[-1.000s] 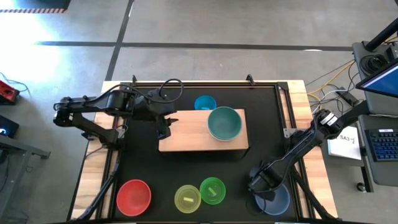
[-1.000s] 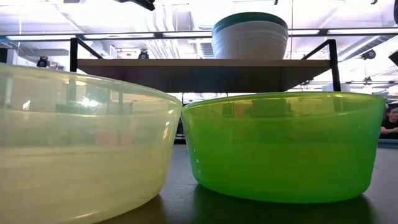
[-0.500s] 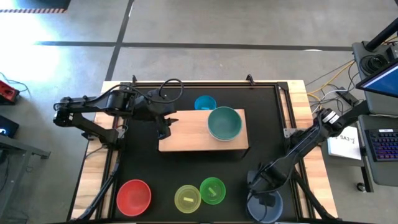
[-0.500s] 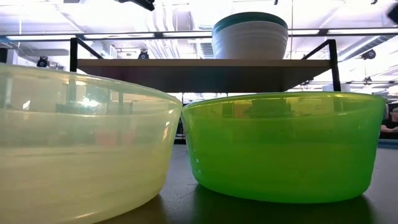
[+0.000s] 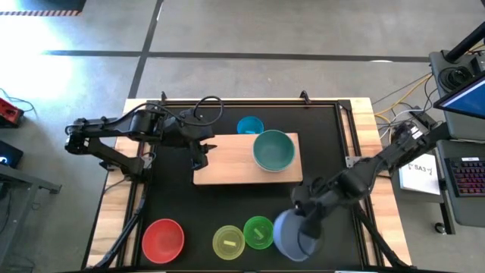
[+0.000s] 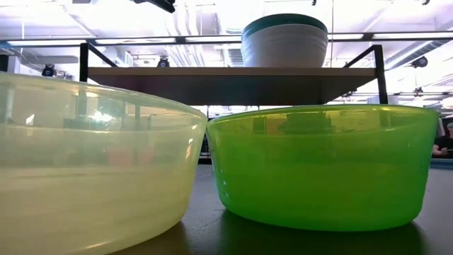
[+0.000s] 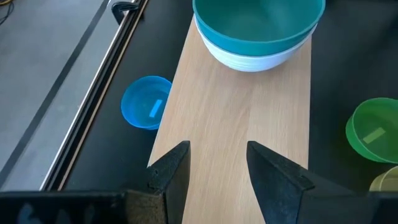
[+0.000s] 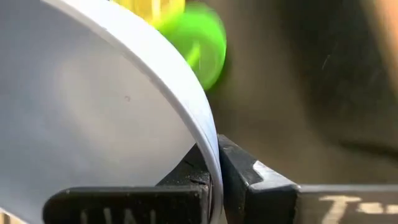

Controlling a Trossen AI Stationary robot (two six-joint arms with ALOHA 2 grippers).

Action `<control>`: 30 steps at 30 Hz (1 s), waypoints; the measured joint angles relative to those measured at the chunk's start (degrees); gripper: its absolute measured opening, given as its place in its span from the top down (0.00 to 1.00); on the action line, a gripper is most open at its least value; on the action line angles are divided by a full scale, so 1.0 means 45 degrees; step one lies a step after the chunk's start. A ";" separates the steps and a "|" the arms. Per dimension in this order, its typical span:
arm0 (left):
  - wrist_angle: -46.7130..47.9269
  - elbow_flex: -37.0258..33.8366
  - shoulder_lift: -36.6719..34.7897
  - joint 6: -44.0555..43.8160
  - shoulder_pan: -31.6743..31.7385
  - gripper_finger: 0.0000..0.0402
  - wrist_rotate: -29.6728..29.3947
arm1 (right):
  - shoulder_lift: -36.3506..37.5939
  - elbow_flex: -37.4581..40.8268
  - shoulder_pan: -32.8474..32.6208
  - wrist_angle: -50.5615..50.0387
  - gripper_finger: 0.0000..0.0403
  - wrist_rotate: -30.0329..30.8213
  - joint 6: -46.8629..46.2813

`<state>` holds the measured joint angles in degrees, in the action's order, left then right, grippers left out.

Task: Place and stack bowls onto a shelf
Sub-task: Stack the large blue bowl on top of the large green bowl on the shelf

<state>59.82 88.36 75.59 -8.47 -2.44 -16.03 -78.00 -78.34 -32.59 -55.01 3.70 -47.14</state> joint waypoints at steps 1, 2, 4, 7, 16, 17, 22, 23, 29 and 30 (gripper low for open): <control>0.0013 0.0000 0.0000 -0.0004 0.0000 0.65 0.0004 | 0.0087 -0.0313 0.0218 0.0000 0.98 0.0195 0.0347; 0.0050 0.0000 0.0000 -0.0005 0.0000 0.65 0.0004 | 0.0182 -0.0599 0.0437 0.0001 0.98 0.0394 0.0748; 0.0080 0.0000 -0.0005 -0.0041 0.0000 0.65 0.0007 | 0.0352 -0.1176 0.0933 -0.0041 0.98 0.0830 0.1513; 0.0095 0.0000 -0.0005 -0.0113 0.0000 0.65 0.0009 | 0.0490 -0.1922 0.1851 -0.0030 0.98 0.1482 0.2738; 0.0488 0.0000 -0.0010 -0.0342 0.0000 0.65 0.0013 | 0.0462 -0.3237 0.5114 -0.0113 0.98 0.2241 0.4389; 0.0489 0.0000 -0.0010 -0.0340 0.0000 0.65 0.0013 | 0.0448 -0.3323 0.5457 -0.0203 0.98 0.2236 0.4405; 0.0683 0.0000 -0.0010 -0.0340 0.0000 0.65 0.0013 | 0.0437 -0.3445 0.7180 -0.1256 0.98 0.2208 0.3096; 0.0724 0.0000 -0.0010 -0.0340 0.0000 0.65 0.0013 | 0.0437 -0.3467 0.7491 -0.1638 0.98 0.2221 0.2808; 0.0833 0.0000 -0.0010 -0.0382 0.0000 0.65 0.0013 | 0.0432 -0.3507 0.8688 -0.3013 0.98 0.1973 0.1886; 0.0835 0.0000 -0.0010 -0.0435 0.0000 0.65 0.0013 | 0.0424 -0.3507 0.8811 -0.3235 0.98 0.1811 0.1721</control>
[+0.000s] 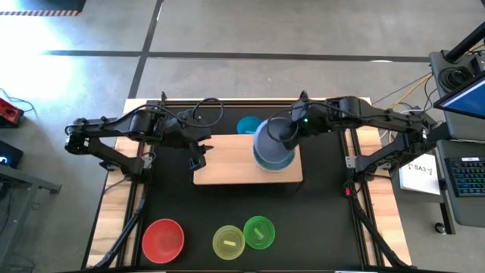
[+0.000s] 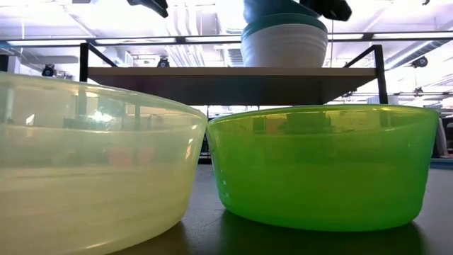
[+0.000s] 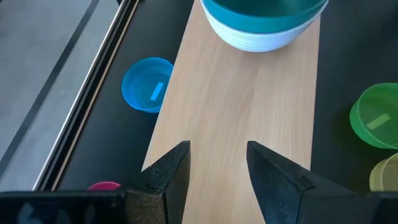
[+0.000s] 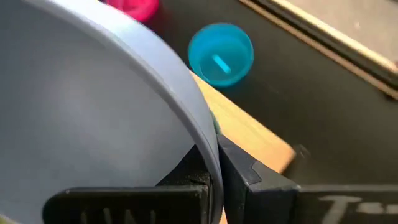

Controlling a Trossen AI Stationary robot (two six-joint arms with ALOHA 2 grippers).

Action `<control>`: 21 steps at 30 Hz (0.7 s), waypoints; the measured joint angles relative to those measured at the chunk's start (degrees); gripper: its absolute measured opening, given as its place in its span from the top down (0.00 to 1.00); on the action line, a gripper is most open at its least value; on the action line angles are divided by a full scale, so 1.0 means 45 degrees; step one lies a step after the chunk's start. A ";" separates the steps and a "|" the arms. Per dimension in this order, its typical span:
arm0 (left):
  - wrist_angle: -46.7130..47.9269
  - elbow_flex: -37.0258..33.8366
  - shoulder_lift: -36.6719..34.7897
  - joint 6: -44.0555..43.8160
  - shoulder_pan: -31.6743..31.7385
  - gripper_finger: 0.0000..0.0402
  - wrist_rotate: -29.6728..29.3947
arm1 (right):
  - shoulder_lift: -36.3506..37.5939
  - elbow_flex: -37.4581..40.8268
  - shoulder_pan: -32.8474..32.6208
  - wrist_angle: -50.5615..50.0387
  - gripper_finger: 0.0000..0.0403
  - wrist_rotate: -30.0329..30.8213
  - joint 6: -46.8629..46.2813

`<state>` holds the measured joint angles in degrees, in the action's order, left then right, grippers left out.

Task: Place and stack bowls onto a shelf
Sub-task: Stack the large blue bowl on top of the large green bowl on the shelf

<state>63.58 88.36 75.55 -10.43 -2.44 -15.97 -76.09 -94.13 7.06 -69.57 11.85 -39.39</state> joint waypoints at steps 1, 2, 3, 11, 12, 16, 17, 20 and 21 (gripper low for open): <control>0.0019 0.0000 0.0000 -0.0055 0.0000 0.65 0.0000 | -0.0034 0.0000 0.0090 -0.0196 0.98 -0.0080 -0.0090; 0.0075 0.0000 0.0000 -0.0127 0.0000 0.65 0.0000 | -0.0051 0.0000 0.0142 -0.0451 0.98 -0.0092 -0.0203; 0.0164 0.0000 0.0000 -0.0187 0.0000 0.65 0.0005 | -0.0065 0.0000 0.0205 -0.0758 0.98 -0.0132 -0.0305; 0.0456 0.0000 -0.0005 -0.0602 0.0000 0.65 0.0005 | -0.0211 0.0005 0.0297 -0.1241 0.98 -0.0780 -0.0110; 0.0466 0.0000 -0.0005 -0.0634 0.0000 0.65 0.0007 | -0.0220 0.0008 0.0322 -0.1277 0.98 -0.0775 -0.0096; 0.0593 0.0000 -0.0005 -0.0929 0.0000 0.65 0.0014 | -0.0225 0.0024 0.0357 -0.1265 0.98 -0.0742 0.0009; 0.0673 0.0000 -0.0005 -0.0989 0.0000 0.65 0.0070 | -0.0225 0.0024 0.0357 -0.1254 0.98 -0.0754 0.0076; 0.0902 0.0000 -0.0005 -0.1184 -0.0001 0.65 0.0218 | -0.0225 0.0024 0.0357 -0.1238 0.98 -0.0868 0.0546; 0.0928 0.0000 -0.0005 -0.1214 -0.0007 0.65 0.0223 | -0.0220 0.0024 0.0357 -0.1233 0.98 -0.1011 0.0670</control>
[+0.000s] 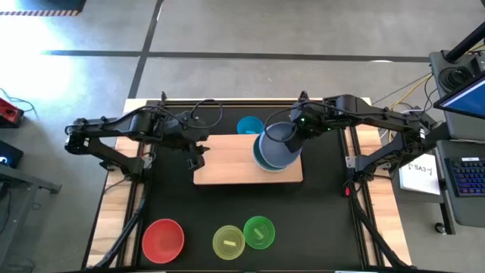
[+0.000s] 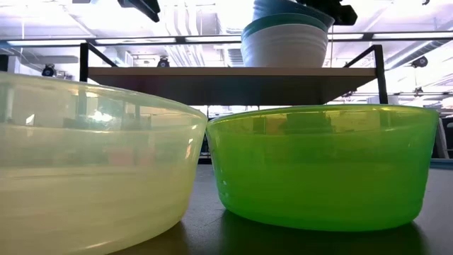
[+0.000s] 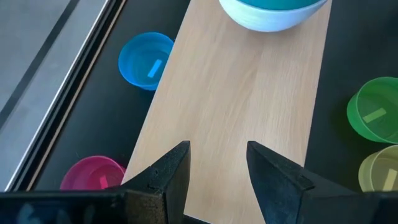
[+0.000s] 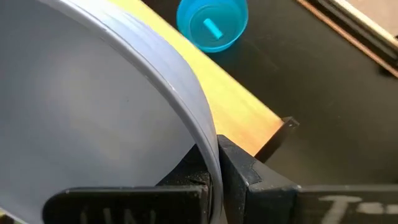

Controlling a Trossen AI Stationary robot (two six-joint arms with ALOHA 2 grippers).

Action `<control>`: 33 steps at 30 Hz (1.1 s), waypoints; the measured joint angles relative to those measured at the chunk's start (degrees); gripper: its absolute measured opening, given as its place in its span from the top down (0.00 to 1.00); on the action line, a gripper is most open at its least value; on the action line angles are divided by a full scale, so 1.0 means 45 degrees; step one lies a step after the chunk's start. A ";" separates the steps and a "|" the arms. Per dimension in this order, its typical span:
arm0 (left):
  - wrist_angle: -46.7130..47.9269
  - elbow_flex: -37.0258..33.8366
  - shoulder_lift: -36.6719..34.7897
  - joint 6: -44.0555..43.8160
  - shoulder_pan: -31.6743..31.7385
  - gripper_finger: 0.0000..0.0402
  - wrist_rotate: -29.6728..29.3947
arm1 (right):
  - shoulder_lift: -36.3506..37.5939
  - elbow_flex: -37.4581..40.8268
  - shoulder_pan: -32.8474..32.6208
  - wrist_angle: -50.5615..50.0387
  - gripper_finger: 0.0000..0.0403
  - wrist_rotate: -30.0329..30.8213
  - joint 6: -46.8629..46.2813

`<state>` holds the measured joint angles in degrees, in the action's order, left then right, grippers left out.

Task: Place and stack bowls onto a shelf
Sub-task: Stack the large blue bowl on top of the large green bowl on the shelf, then stack the large orange bowl on top of the large blue bowl on the shelf

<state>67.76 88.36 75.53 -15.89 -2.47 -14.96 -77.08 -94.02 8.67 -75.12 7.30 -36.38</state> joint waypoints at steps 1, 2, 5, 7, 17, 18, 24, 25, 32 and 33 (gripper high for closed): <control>0.0063 0.0000 0.0000 -0.0040 -0.0003 0.65 0.0009 | -0.0003 0.0000 0.0000 0.0014 0.98 -0.0060 0.0096; 0.0078 0.0000 0.0000 -0.0069 -0.0003 0.65 0.0019 | -0.0022 0.0000 0.0000 0.0032 0.98 -0.0067 0.0249; 0.0066 0.0000 0.0000 -0.0065 -0.0003 0.65 0.0024 | -0.0063 0.0005 0.0000 0.0072 0.98 -0.0381 0.0667; 0.0063 0.0000 0.0000 -0.0065 -0.0003 0.65 0.0024 | -0.0063 0.0005 0.0000 0.0183 0.97 -0.0386 0.0840; 0.0240 0.0000 0.0000 -0.0039 -0.0003 0.65 0.0165 | -0.0063 0.0005 0.0000 0.0191 0.78 -0.0289 0.1246; 0.0327 0.0000 -0.0012 -0.0036 -0.0003 0.65 0.0165 | -0.0063 -0.0030 0.0000 0.0143 0.76 -0.0289 0.1379; 0.0646 0.0000 -0.0156 -0.0223 -0.0003 0.65 0.0160 | -0.0056 -0.0897 -0.0006 0.0156 0.69 0.0374 0.1949; 0.0682 0.0000 -0.0167 -0.0250 -0.0003 0.65 0.0160 | -0.0066 -0.1053 -0.0010 0.0187 0.69 0.0406 0.2024; 0.1722 -0.0010 -0.0236 -0.1770 -0.0089 0.65 0.0833 | -0.0058 -0.1843 -0.0010 0.0775 0.68 0.1376 0.2734; 0.1867 -0.0052 -0.0233 -0.2308 -0.0220 0.65 0.1003 | -0.0058 -0.1862 -0.0010 0.1036 0.69 0.1387 0.3011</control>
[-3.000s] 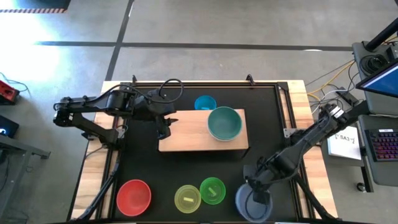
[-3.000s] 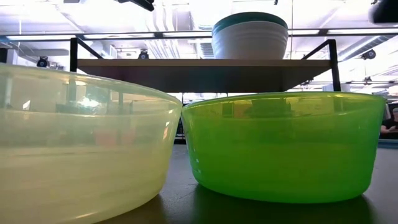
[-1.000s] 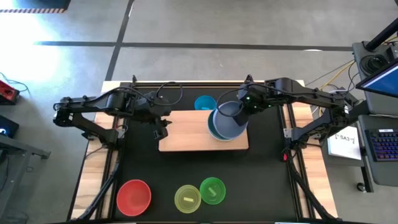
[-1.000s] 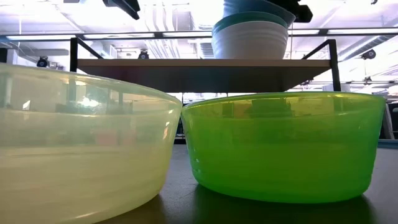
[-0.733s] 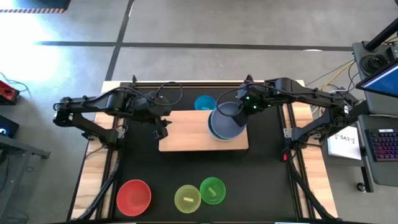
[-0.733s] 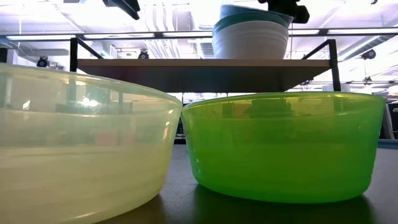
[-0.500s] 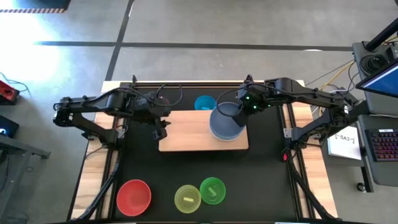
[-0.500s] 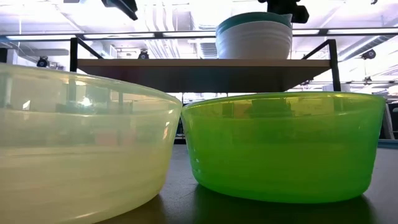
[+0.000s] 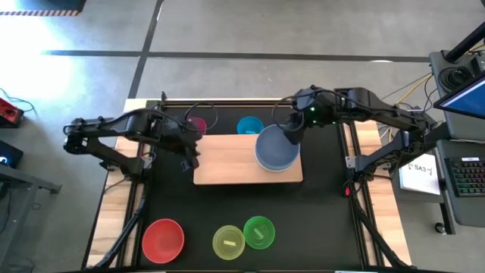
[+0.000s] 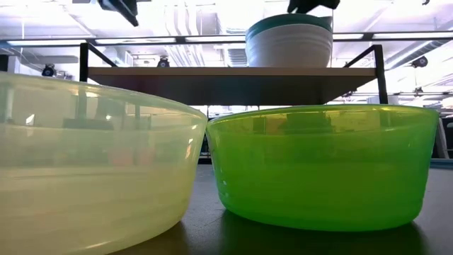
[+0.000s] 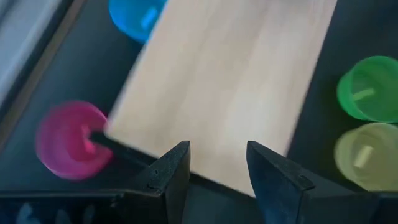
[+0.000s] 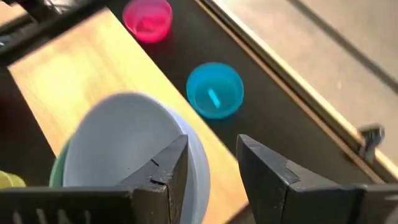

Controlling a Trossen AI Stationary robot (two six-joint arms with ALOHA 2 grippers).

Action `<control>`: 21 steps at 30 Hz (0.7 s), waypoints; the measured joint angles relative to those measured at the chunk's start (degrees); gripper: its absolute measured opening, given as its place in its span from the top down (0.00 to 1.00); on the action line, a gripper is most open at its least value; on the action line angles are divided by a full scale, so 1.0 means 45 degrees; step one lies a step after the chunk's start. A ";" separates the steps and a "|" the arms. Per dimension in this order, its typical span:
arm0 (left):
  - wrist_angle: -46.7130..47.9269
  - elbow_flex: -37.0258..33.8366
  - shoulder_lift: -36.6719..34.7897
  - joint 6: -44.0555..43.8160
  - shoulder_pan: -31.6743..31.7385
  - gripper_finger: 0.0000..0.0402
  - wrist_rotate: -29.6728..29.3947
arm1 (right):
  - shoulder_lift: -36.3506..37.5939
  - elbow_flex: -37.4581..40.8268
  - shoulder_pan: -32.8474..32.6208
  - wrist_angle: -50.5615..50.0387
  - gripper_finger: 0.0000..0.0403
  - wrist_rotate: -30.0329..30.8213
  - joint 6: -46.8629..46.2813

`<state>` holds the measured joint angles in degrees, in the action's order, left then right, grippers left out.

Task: Place and stack bowls onto a shelf
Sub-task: Stack the large orange bowl on top of the large blue bowl on the shelf

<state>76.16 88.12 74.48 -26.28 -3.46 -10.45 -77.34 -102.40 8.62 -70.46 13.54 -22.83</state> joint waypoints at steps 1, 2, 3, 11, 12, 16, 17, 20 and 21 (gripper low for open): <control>0.0283 -0.0058 0.0000 -0.0635 -0.0190 0.65 0.0164 | 0.0000 -0.0009 -0.0017 0.0268 0.69 -0.0004 0.0237; 0.0628 -0.0128 0.0000 -0.1323 -0.0470 0.65 0.0211 | -0.0005 -0.0013 -0.0030 0.0571 0.69 -0.0014 0.0454; 0.0994 -0.0182 0.0000 -0.2028 -0.0826 0.65 0.0214 | -0.0005 -0.0013 -0.0095 0.0891 0.70 -0.0084 0.0783; 0.2557 -0.1019 -0.0002 -0.9123 -0.5550 0.65 0.0116 | -0.0011 0.0020 -0.1159 0.2622 0.74 -0.0679 0.2771; 0.2553 -0.1298 0.0017 -0.9973 -0.6218 0.65 0.0114 | -0.0025 0.0061 -0.1369 0.2761 0.74 -0.0689 0.2931; 0.2317 -0.2931 0.0058 -1.3061 -0.8599 0.65 0.0278 | -0.0251 0.0089 -0.2144 0.2788 0.75 -0.0714 0.3055; 0.1995 -0.3373 0.0035 -1.3513 -0.9151 0.65 0.0445 | -0.0314 0.0089 -0.2317 0.2784 0.75 -0.0707 0.3041; 0.0622 -0.4580 0.0019 -1.4394 -1.0602 0.65 0.1074 | -0.0492 0.0089 -0.2760 0.2793 0.75 -0.0673 0.2790; 0.0192 -0.4947 0.0011 -1.4600 -1.1012 0.65 0.1159 | -0.0535 0.0089 -0.2875 0.2790 0.75 -0.0675 0.2622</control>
<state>77.03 65.86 74.53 -91.97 -53.01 -5.23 -79.75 -102.00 -4.31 -57.90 10.50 -11.03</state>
